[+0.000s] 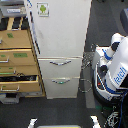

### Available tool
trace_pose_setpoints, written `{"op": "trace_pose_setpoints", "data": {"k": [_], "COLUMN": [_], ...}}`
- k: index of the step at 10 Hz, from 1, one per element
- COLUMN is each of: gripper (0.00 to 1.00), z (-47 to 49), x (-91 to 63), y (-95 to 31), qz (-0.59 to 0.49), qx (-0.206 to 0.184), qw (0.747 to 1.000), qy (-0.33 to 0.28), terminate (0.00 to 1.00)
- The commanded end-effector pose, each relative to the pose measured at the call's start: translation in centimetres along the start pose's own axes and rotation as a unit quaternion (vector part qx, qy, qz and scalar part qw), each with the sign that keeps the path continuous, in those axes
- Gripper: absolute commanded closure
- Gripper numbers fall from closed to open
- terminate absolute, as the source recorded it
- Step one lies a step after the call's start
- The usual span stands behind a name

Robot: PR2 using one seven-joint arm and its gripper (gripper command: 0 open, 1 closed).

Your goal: Opening the fridge

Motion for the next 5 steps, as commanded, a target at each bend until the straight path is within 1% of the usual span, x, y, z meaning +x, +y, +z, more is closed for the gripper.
{"op": "trace_pose_setpoints", "data": {"k": [1,2,3,5], "gripper": [0.0,0.0,0.0,0.0], "z": [-0.1,-0.5,-0.5,0.4], "x": [0.5,1.4,2.3,4.8], "y": [0.4,1.9,3.2,5.2], "qz": [0.005,0.028,0.032,0.029], "qx": [-0.034,-0.074,-0.084,-0.077], "qw": [0.999,0.997,0.996,0.997], "qy": [0.005,0.021,0.023,0.009], "terminate": [0.0,0.0,0.0,0.0]}}
